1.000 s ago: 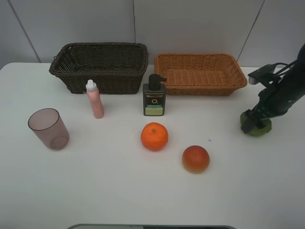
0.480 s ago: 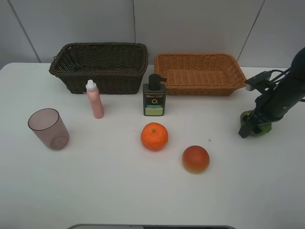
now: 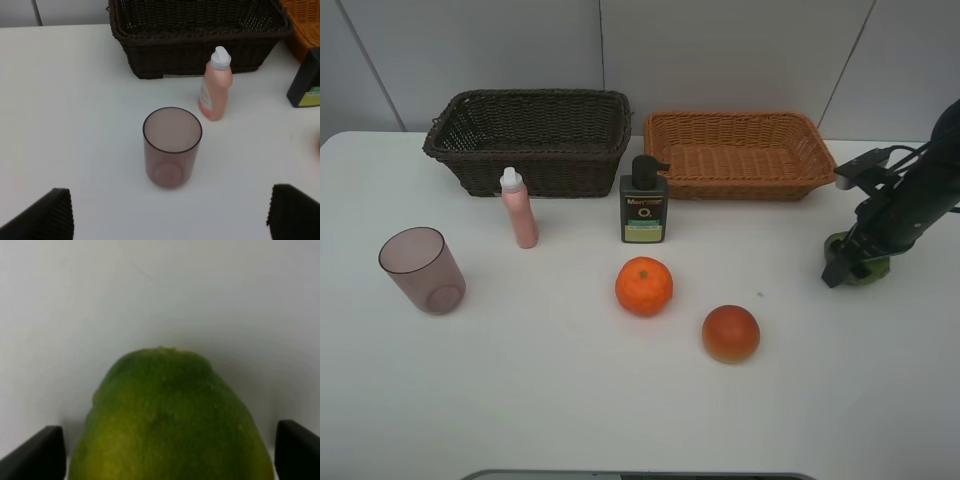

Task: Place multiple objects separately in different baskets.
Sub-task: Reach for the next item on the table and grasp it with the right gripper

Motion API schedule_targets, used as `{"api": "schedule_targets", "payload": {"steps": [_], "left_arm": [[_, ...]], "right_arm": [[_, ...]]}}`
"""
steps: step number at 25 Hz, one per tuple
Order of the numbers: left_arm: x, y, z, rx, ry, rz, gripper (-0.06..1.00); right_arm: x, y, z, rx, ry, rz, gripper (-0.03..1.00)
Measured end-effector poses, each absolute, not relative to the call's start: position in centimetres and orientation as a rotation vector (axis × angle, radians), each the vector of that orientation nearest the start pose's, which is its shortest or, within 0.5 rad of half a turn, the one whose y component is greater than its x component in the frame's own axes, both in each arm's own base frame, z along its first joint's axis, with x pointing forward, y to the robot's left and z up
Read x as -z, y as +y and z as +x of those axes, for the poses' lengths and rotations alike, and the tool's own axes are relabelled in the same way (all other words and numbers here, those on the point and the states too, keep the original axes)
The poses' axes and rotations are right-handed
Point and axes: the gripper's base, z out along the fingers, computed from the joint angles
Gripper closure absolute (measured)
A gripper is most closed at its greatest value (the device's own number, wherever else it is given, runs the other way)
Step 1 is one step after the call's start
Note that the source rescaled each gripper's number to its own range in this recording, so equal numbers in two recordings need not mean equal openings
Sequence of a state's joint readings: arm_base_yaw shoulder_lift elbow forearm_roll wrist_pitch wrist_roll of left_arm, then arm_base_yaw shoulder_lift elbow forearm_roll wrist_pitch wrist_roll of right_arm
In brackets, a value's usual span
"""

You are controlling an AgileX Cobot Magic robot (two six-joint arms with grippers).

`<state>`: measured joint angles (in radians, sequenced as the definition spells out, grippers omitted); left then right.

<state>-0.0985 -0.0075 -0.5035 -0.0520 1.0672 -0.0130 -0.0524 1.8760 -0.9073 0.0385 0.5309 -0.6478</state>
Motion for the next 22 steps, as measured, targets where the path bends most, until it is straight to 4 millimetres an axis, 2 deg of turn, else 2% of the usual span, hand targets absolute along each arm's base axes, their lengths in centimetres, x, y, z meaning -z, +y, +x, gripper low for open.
{"api": "schedule_targets", "payload": {"steps": [18,20,21,22], "left_arm": [[-27.78,-0.35,-0.72,0.132,2.039,0.09,-0.06],[-27.78,-0.35,-0.72,0.132,2.039,0.09,-0.06],[-27.78,-0.35,-0.72,0.132,2.039,0.09,-0.06],[-27.78,-0.35,-0.72,0.132,2.039,0.09,-0.06]], "right_arm": [[-10.53,-1.43,31.18,0.034,2.889,-0.827,0.2],[-10.53,-1.39,31.16,0.032,2.891,-0.826,0.25],[-10.53,-1.32,31.14,0.03,2.893,-0.827,0.31],[-10.53,-1.16,31.15,0.03,2.891,-0.834,0.41]]}}
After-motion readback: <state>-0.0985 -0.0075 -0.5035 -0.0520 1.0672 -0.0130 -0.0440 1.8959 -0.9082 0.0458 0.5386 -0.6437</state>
